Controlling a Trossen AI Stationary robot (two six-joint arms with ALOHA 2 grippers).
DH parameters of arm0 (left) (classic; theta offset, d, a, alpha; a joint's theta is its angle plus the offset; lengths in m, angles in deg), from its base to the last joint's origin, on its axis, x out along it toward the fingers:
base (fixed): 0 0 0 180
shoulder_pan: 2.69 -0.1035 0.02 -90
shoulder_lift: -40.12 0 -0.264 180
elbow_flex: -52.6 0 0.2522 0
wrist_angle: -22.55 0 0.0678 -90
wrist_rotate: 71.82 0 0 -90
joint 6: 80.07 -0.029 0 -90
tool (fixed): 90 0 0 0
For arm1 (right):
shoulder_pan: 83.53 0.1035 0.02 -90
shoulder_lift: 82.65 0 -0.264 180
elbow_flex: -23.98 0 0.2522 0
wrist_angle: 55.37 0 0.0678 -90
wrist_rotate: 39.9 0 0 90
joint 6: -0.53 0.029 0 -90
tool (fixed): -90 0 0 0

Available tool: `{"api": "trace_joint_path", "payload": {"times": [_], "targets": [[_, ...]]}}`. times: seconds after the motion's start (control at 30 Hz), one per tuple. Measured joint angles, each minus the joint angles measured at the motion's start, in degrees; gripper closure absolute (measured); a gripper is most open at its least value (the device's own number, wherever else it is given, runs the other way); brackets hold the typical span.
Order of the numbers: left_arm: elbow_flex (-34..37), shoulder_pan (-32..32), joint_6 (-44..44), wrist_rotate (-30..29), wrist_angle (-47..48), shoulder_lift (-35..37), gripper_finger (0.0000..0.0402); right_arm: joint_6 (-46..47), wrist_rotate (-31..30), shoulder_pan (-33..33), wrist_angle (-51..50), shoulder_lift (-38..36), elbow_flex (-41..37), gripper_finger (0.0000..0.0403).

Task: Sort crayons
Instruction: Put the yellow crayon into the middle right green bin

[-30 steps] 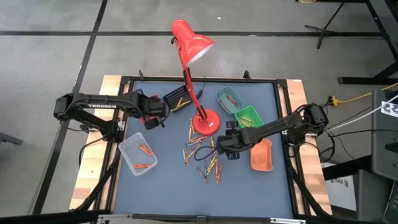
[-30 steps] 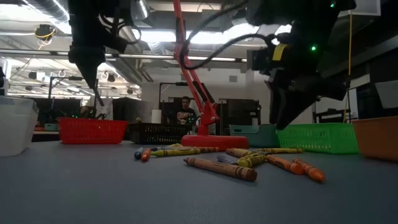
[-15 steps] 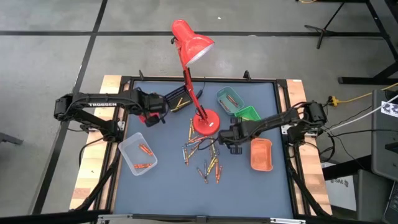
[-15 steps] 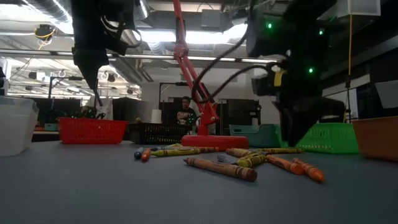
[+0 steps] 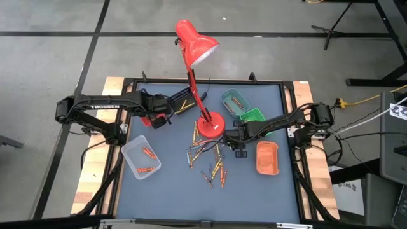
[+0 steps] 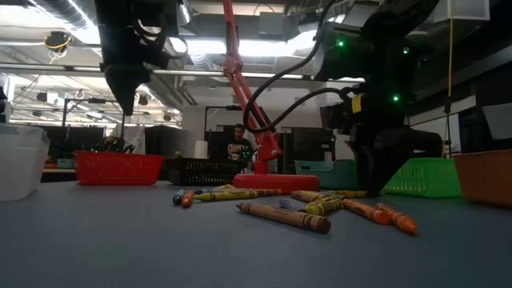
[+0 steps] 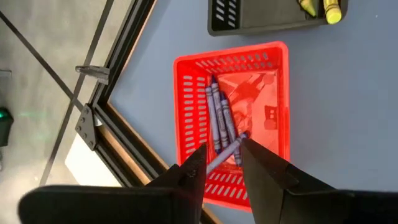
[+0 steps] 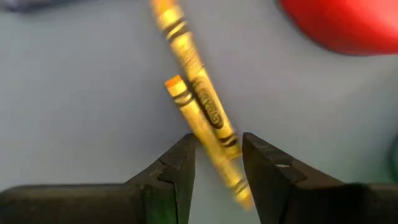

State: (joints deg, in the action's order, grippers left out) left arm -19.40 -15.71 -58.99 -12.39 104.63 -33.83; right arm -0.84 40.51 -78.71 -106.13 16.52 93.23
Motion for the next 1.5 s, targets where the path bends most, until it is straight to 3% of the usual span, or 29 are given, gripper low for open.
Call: {"api": "trace_joint_path", "payload": {"times": [0.4, 0.87, 1.13, 1.37, 1.5], "targets": [[0.00, 0.00, 0.00, 0.00, -0.53, 0.00, 0.0318, -0.46, 4.76, -0.01, -0.52, 0.00, 0.00, 0.0272], [0.00, 0.00, -0.02, 0.02, -2.43, 0.00, 0.0317, -0.44, 3.56, 0.09, -0.49, -0.31, 0.02, 0.0272], [0.00, 0.00, -0.02, 0.02, -2.47, -0.02, 0.0317, -0.46, 3.66, 0.09, 0.25, -4.46, 0.02, 0.0272], [0.00, 0.00, -0.02, 0.11, -2.47, -0.02, 0.0317, -0.52, 12.33, 0.09, 1.55, -4.59, 0.06, 0.0272], [0.00, 0.00, -0.03, 0.16, -2.49, -0.02, 0.0317, -0.61, 12.13, 0.09, 2.84, -3.78, -0.18, 0.0272]]}}
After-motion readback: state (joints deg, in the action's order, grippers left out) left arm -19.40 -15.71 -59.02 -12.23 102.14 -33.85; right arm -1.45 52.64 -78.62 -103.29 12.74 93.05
